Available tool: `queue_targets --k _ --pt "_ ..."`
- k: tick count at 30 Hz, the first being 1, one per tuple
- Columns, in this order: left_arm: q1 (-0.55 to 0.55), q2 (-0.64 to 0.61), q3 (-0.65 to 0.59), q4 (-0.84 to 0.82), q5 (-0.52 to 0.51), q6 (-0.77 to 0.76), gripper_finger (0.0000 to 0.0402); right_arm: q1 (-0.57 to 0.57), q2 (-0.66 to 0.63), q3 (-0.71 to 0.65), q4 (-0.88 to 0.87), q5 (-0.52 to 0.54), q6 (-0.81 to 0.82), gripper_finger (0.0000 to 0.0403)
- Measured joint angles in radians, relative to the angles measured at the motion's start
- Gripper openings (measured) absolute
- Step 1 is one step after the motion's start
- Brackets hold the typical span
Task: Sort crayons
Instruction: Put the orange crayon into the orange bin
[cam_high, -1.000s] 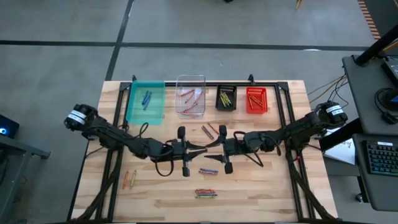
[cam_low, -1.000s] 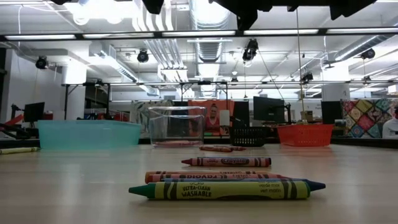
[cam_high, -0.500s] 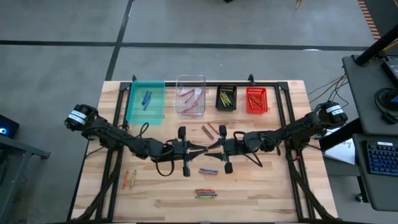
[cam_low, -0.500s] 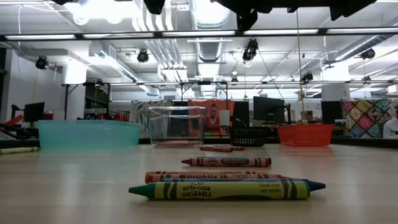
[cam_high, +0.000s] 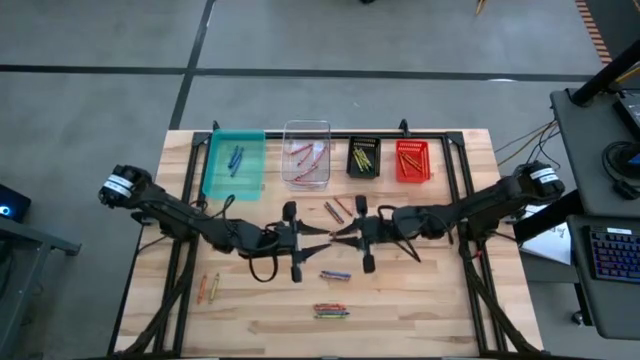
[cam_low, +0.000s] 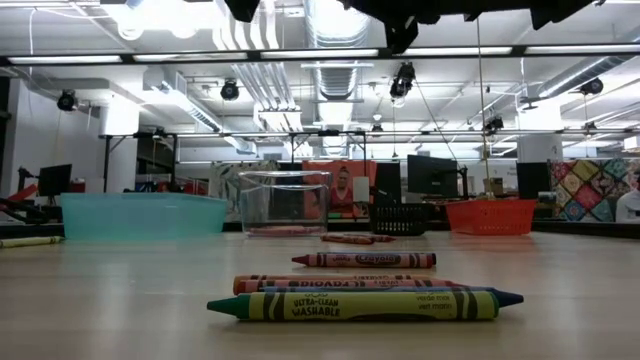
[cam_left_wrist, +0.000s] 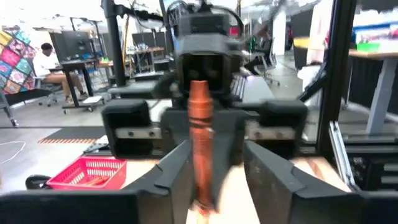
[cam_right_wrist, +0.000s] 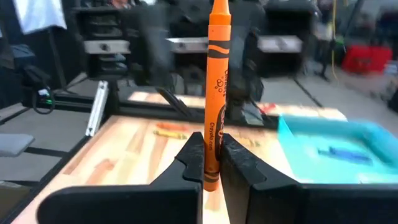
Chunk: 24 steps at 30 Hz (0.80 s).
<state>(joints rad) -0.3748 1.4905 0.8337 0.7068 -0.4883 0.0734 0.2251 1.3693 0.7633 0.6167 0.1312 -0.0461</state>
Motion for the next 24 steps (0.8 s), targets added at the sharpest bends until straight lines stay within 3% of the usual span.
queue_targets --k 6,11,17,21,24 --pt "0.000 -0.096 0.001 -0.166 -0.061 0.000 0.0155 -0.129 -0.106 0.000 -0.246 0.052 0.064 0.0016" --pt "-0.002 -0.177 0.001 -0.282 -0.173 -0.029 0.0159 -0.339 -0.155 0.015 -0.507 0.106 0.122 0.0016" --pt "-0.002 -0.219 0.000 -0.334 -0.184 -0.048 0.0160 -0.632 -0.100 0.133 -0.899 0.108 0.123 0.0015" --pt "-0.001 -0.220 0.000 -0.345 -0.184 -0.036 0.0160 -0.795 -0.057 0.210 -1.057 0.105 0.096 0.0015" --pt "-0.001 -0.221 0.000 -0.357 -0.185 -0.031 0.0160 -0.907 -0.017 0.269 -1.204 0.085 0.171 0.0015"
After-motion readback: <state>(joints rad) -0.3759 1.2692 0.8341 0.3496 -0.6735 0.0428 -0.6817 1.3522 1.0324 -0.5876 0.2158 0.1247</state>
